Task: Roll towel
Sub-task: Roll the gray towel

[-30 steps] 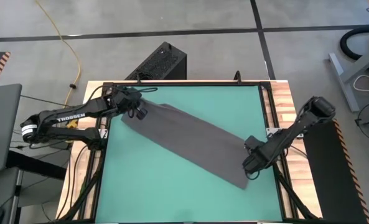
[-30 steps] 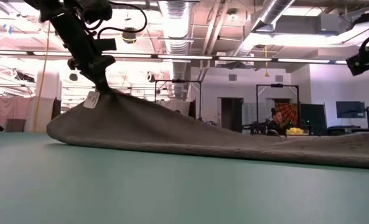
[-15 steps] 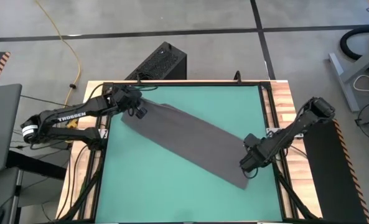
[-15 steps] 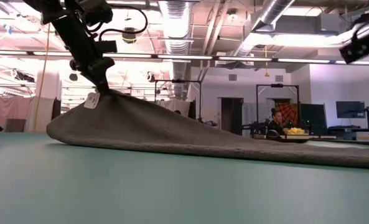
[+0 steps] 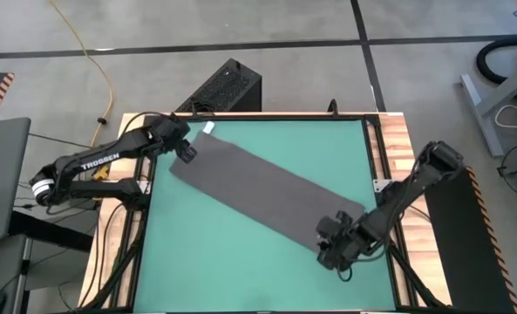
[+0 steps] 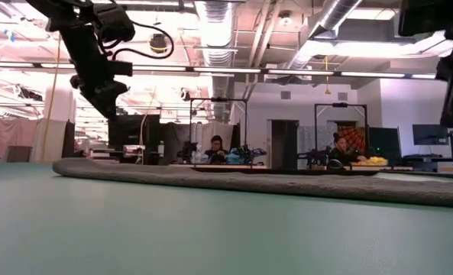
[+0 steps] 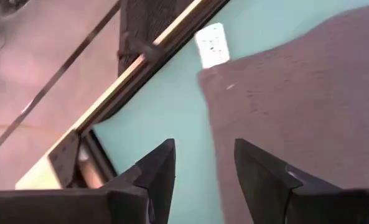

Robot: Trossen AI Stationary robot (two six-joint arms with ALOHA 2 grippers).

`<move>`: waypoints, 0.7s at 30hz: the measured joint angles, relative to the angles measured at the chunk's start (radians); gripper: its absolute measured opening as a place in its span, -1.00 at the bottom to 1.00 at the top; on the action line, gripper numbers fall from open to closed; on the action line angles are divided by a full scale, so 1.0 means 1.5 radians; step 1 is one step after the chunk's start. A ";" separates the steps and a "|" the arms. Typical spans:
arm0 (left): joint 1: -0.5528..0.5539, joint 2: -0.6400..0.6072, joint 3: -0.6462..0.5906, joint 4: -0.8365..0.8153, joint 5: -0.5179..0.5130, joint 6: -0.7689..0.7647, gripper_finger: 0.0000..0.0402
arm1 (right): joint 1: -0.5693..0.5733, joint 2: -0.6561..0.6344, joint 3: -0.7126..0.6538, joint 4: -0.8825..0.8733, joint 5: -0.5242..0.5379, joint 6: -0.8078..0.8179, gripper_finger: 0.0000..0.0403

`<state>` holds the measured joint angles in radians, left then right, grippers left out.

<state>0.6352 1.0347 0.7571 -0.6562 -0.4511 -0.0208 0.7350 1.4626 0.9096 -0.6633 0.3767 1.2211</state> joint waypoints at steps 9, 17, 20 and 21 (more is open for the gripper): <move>0.022 -0.001 0.037 -0.047 0.280 0.007 -0.23 | 0.003 0.111 0.000 0.044 -0.006 -0.023 -0.15; -0.120 0.002 -0.058 -0.050 0.379 -0.034 -0.23 | 0.008 0.163 0.000 0.088 -0.007 -0.071 -0.15; -0.172 0.007 -0.095 0.015 0.366 -0.068 -0.23 | 0.008 0.171 0.000 0.098 -0.005 -0.080 -0.15; -0.185 0.010 -0.104 0.026 0.366 -0.076 -0.23 | 0.008 0.171 0.000 0.101 -0.004 -0.082 -0.15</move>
<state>0.3581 1.0490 0.6011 -0.6178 0.0983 -0.1352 0.7474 1.7195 0.9100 -0.5120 0.3704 1.0979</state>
